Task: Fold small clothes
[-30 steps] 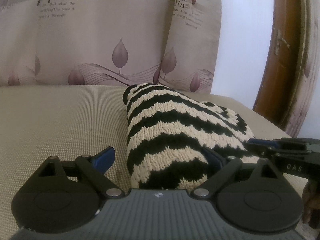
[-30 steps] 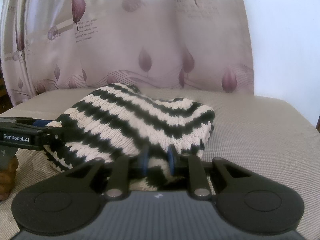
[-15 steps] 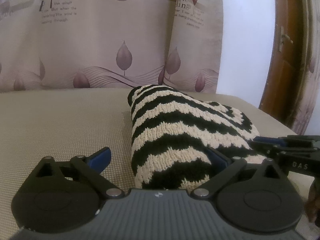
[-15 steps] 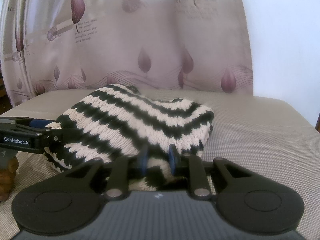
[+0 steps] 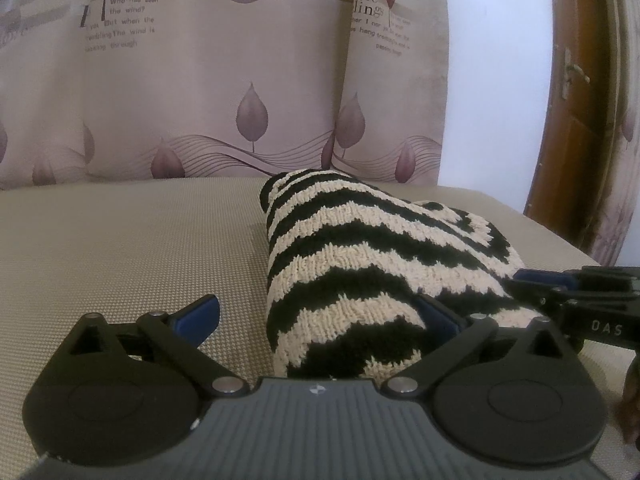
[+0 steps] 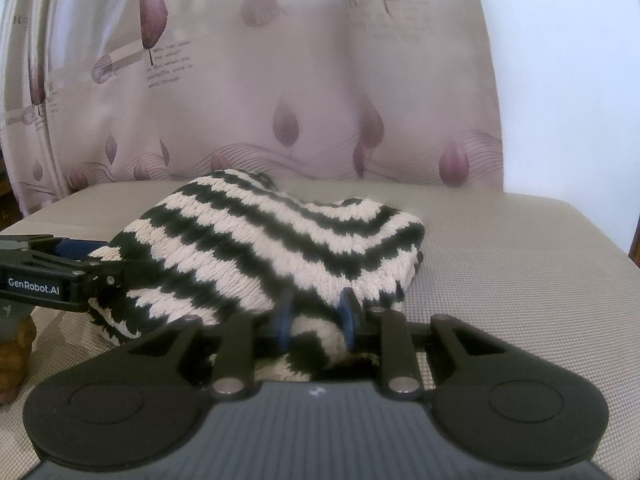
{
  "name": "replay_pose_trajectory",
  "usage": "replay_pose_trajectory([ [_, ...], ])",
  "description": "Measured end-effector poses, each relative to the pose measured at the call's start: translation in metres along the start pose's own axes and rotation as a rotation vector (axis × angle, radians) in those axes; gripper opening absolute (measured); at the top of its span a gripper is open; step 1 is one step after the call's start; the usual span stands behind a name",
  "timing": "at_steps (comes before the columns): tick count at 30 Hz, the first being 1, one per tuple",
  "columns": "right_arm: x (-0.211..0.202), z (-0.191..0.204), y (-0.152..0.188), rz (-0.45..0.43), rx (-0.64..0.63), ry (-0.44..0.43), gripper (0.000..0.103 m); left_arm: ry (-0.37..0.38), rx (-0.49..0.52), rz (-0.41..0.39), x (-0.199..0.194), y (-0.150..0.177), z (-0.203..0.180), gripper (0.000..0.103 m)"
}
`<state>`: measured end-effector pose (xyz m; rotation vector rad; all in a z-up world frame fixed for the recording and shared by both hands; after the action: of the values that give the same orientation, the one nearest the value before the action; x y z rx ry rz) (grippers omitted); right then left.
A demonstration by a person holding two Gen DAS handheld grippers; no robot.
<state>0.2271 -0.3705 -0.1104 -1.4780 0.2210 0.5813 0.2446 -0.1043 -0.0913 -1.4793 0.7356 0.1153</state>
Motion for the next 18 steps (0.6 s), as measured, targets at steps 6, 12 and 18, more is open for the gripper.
replay_pose_trajectory([
  [6, -0.0002, 0.0002, 0.0001, -0.001, 0.003, 0.0, 0.025, -0.001, 0.001, 0.0, -0.0005, 0.0002, -0.0003, 0.103],
  [12, 0.0, -0.0002, 0.0002, -0.001, 0.004, -0.002, 0.025, -0.002, 0.003, -0.001, -0.0009, 0.0001, -0.0007, 0.103],
  [18, -0.0002, -0.0004, 0.0001, -0.001, 0.004, -0.002, 0.025, -0.005, 0.006, -0.003, -0.001, 0.0002, -0.0008, 0.103],
])
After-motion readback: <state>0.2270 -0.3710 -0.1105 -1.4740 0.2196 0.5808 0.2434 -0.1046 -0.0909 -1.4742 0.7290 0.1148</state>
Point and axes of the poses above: each gripper's, at about its wrist camera, not at the fingertips, and x roughly the way its jaws point, z to its left, y to its underside, the point moved 2 cm from there along x, roughly the way its jaws point, and after that the axes turned 4 degrees about z, right-handed, at the moved point
